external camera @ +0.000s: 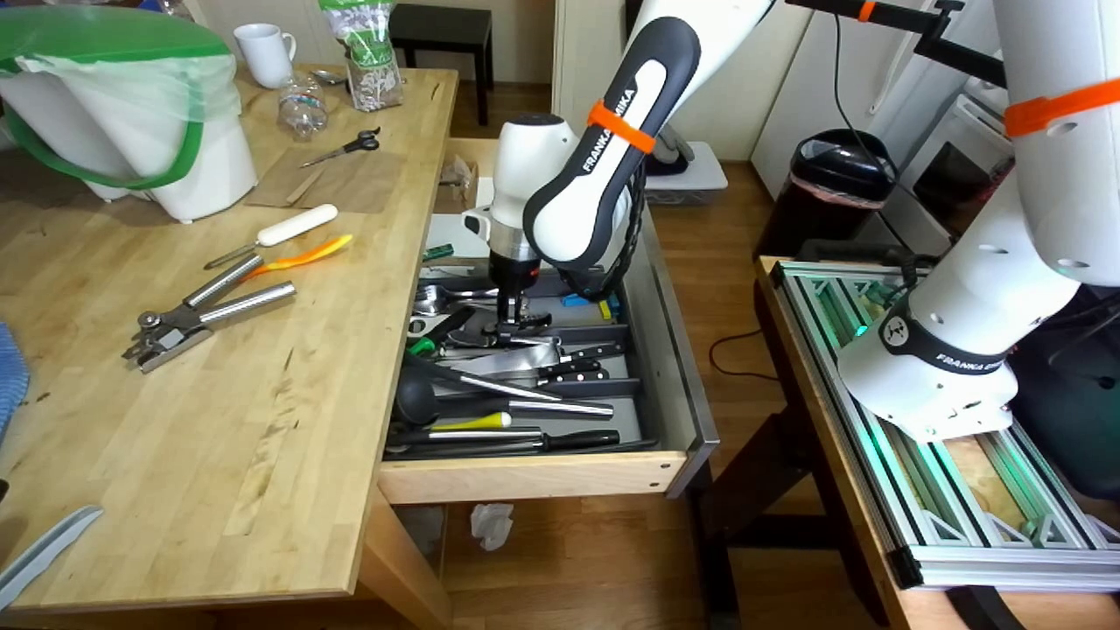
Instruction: Remove the silver spoon from the drawer and put it on the counter
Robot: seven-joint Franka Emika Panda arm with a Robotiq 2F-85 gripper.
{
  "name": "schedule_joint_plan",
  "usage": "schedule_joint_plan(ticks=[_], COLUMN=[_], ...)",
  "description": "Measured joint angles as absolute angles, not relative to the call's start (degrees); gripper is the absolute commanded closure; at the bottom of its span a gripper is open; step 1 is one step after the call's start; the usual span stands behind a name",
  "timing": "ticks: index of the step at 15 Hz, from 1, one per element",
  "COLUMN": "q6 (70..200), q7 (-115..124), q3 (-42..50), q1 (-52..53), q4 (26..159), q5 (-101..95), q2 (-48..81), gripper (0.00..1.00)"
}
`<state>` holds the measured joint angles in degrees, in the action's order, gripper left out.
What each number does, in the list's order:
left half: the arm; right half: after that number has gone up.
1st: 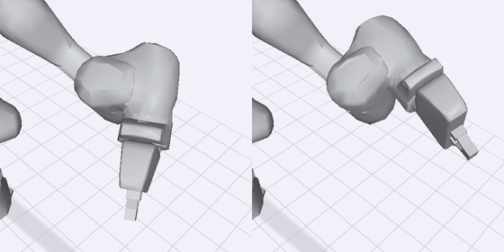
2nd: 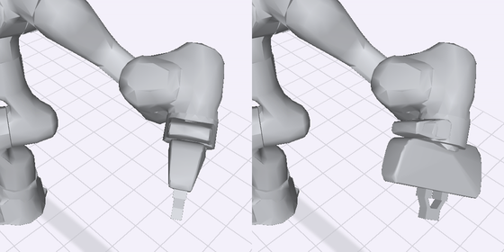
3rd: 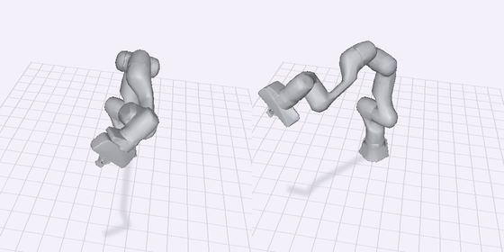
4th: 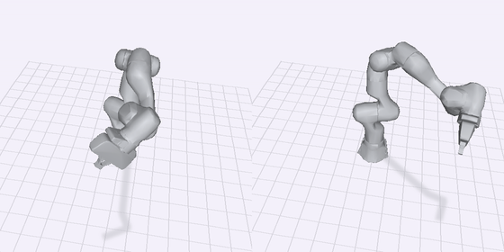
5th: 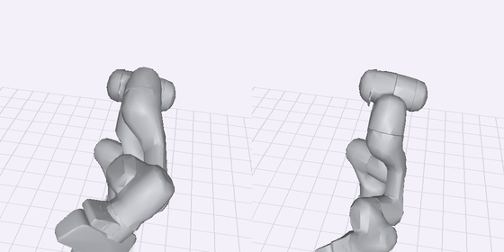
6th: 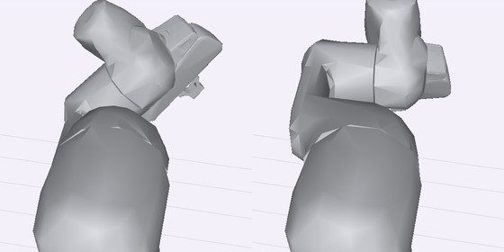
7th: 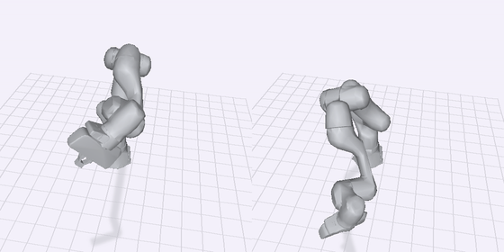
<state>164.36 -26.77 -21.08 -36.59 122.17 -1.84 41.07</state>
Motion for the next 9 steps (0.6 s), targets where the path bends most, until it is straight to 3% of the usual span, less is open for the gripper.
schedule_joint_plan(ticks=[9], q6=[163.6], q7=[-26.9], q3=[-19.7], q1=[-35.3], q4=[125.2], q5=[1.2], q2=[34.3], gripper=[0.98])
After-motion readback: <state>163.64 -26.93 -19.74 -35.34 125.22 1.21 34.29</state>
